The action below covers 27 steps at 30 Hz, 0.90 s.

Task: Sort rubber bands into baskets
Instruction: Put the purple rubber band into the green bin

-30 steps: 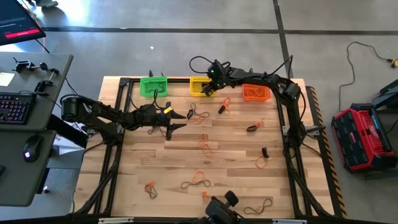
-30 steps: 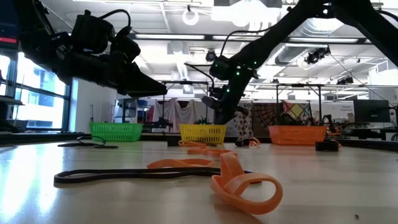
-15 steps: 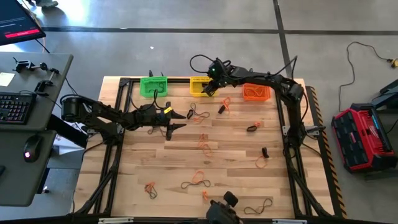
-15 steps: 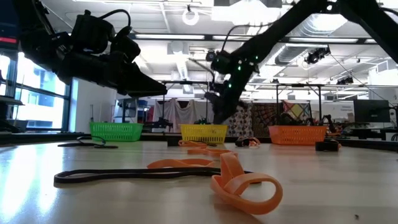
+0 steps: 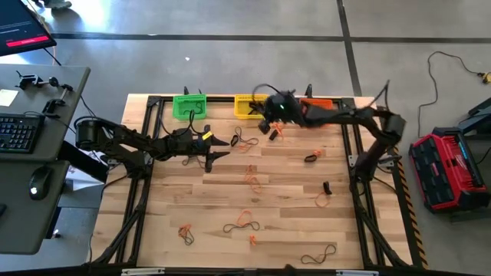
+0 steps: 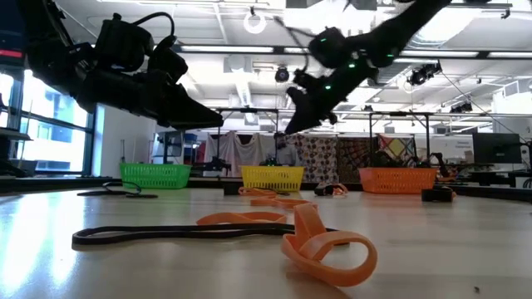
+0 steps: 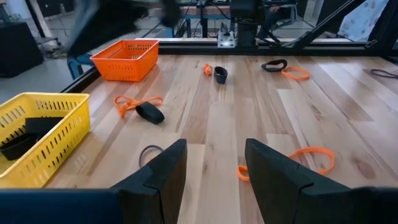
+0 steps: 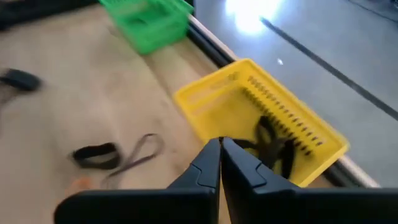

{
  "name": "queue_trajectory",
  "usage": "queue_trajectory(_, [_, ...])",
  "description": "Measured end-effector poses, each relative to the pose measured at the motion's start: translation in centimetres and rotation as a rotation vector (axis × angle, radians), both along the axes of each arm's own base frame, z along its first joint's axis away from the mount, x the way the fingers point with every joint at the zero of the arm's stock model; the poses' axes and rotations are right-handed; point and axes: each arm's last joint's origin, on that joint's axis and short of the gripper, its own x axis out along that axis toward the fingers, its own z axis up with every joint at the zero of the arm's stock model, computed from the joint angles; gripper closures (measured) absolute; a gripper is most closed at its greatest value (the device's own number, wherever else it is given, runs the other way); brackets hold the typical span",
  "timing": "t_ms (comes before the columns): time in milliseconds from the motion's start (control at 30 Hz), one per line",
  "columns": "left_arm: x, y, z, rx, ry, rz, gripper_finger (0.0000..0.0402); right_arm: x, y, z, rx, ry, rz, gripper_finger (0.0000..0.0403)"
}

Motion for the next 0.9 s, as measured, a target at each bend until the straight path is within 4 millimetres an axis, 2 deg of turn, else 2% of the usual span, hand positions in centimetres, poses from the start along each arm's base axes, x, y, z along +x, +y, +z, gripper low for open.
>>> queue_trajectory(200, [0.0,0.0,0.0,0.02,0.003,0.013,0.0245,-3.2,4.2,-1.3,-0.084,-0.113,-0.035,0.0402])
queue_trajectory(400, [0.0,0.1,0.0,0.022,0.004,0.048,0.0247,-5.0,6.9,-2.9,-0.153,-0.172,-0.022,0.0402])
queue_trajectory(600, [0.0,0.1,0.0,0.018,0.004,0.049,0.0285,-5.4,7.9,-4.2,-0.145,-0.14,0.022,0.0402])
queue_trajectory(900, [0.0,0.1,0.0,0.019,0.004,0.05,0.0381,-4.9,8.2,-3.6,-0.143,-0.16,0.077,0.0402])
